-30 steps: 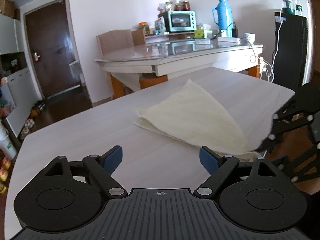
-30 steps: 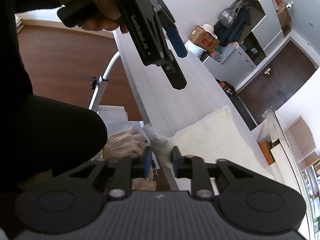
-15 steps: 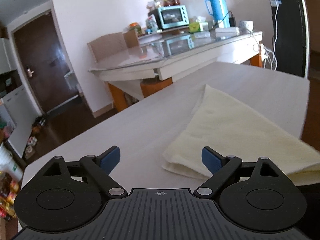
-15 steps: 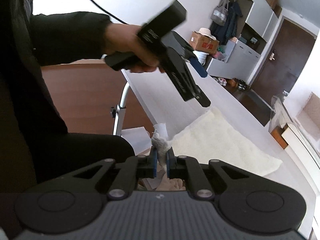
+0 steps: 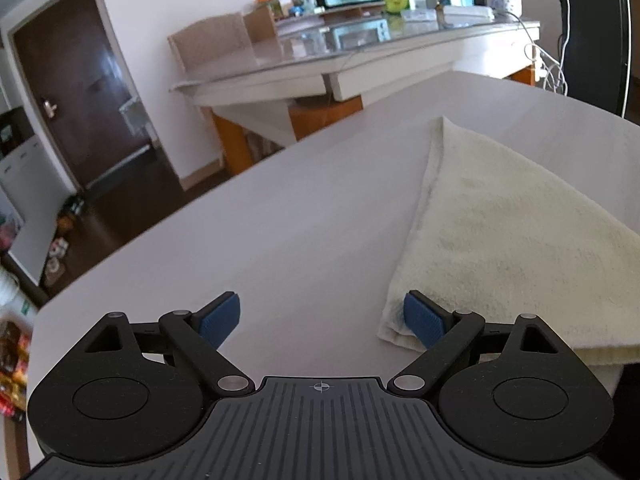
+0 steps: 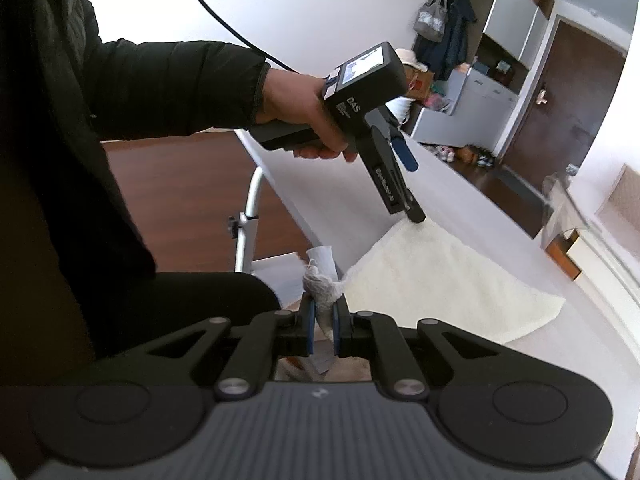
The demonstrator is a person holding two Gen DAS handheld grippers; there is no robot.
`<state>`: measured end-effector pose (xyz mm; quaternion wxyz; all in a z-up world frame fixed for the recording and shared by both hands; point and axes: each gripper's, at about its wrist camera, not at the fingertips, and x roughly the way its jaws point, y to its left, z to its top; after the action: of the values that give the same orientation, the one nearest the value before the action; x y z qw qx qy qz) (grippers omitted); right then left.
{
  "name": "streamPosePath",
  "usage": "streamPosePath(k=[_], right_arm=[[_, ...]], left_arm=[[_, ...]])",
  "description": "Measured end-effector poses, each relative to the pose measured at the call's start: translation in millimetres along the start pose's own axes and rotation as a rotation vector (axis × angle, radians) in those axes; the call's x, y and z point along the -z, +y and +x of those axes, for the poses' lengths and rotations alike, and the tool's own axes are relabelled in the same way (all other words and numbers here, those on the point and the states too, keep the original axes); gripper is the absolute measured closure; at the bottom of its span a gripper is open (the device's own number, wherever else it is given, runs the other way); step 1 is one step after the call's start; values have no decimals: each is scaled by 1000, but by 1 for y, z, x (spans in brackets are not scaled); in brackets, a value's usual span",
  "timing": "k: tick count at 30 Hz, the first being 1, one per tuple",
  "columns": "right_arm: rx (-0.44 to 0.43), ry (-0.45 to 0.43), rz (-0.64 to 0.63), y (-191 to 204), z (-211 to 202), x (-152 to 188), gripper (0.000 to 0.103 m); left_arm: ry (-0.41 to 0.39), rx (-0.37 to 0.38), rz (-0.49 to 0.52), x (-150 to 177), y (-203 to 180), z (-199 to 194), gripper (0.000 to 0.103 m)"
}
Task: Fold towel
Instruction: 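Grasp a triangle tip with the right tool and lift it, then fold the triangle in half with the right tool and release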
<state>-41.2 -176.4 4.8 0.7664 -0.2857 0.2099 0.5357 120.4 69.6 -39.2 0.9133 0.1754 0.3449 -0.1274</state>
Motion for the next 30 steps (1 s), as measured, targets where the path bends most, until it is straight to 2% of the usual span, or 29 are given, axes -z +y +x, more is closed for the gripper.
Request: streamPosePath(k=[3, 9, 13, 15, 20, 30], right_arm=[[-38, -34, 25, -8, -7, -4, 94], [-21, -108, 53, -41, -20, -15, 95], [28, -188, 86, -93, -32, -25, 95], [30, -204, 100, -107, -32, -30, 95], [7, -255, 185, -173, -17, -40, 95], [19, -211, 333, -235, 18, -20, 95]], left_arm=[[23, -2, 15, 5, 1, -7, 9], [38, 18, -3, 6, 9, -7, 6], [57, 37, 3, 2, 13, -3, 5], [66, 43, 4, 0, 14, -2, 5], [78, 69, -17, 0, 21, -1, 5], [82, 112, 1, 0, 26, 3, 5]])
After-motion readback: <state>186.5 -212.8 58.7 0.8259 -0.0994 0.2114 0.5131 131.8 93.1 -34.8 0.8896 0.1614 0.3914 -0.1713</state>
